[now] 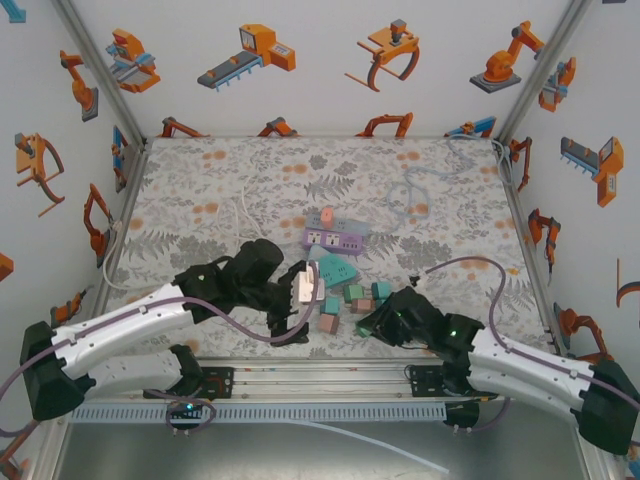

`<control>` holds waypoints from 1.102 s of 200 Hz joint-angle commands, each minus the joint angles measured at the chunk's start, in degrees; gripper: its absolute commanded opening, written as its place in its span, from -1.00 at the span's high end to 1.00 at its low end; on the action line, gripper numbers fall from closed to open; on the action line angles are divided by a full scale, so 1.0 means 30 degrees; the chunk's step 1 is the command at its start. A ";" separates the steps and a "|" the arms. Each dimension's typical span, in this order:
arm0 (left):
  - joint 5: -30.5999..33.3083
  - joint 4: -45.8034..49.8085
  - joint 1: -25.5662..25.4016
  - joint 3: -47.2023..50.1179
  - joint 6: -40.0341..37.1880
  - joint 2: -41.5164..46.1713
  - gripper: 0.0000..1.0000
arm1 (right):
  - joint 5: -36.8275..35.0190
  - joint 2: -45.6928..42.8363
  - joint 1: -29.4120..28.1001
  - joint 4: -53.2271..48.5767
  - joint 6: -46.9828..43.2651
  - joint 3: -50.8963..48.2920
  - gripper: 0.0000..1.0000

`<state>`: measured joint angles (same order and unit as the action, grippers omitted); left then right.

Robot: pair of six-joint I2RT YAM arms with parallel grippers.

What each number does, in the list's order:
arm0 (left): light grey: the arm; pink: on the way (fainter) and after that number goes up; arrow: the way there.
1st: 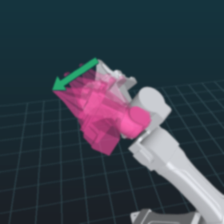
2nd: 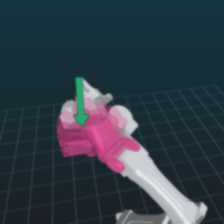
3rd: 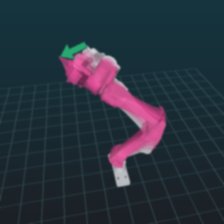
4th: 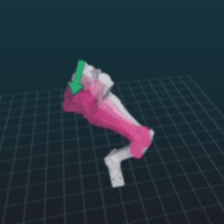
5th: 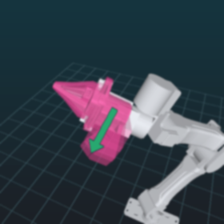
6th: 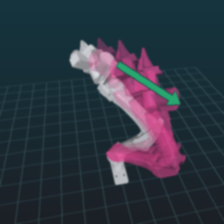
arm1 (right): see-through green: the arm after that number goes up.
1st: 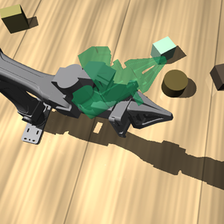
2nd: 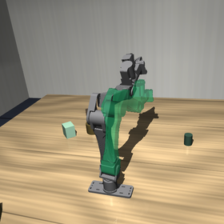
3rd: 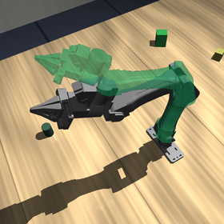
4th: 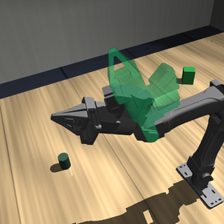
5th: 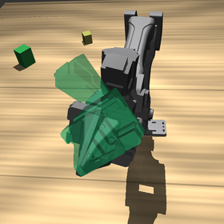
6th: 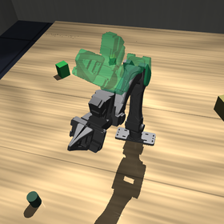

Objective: Pull the plug off the socket

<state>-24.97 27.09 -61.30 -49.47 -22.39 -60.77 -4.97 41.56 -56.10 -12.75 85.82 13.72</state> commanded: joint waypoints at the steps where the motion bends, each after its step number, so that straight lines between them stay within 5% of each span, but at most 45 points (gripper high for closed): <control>1: -0.0079 0.0890 -0.0319 -0.0071 -0.1282 -0.0527 -0.94 | -0.2432 0.1219 -0.0726 0.3079 0.1025 -0.0282 1.00; 35: 0.0719 0.1180 -0.0661 -0.0152 -0.1412 -0.0955 -0.94 | -0.3515 0.2120 -0.1293 0.4008 0.1471 -0.0712 0.97; 101: 0.1116 0.0609 -0.0690 0.0114 -0.1270 -0.0735 -0.94 | -0.4430 0.2277 -0.2357 0.3521 0.2322 -0.1085 0.37; 220: 0.2247 0.0193 -0.0690 0.0241 -0.0783 -0.0639 -0.94 | -0.4780 -0.1093 -0.2575 -0.2243 0.2723 -0.0612 0.03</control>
<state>-18.94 28.95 -63.07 -49.45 -25.10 -63.83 -16.21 41.23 -63.46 -12.19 93.27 11.11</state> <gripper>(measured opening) 0.973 0.479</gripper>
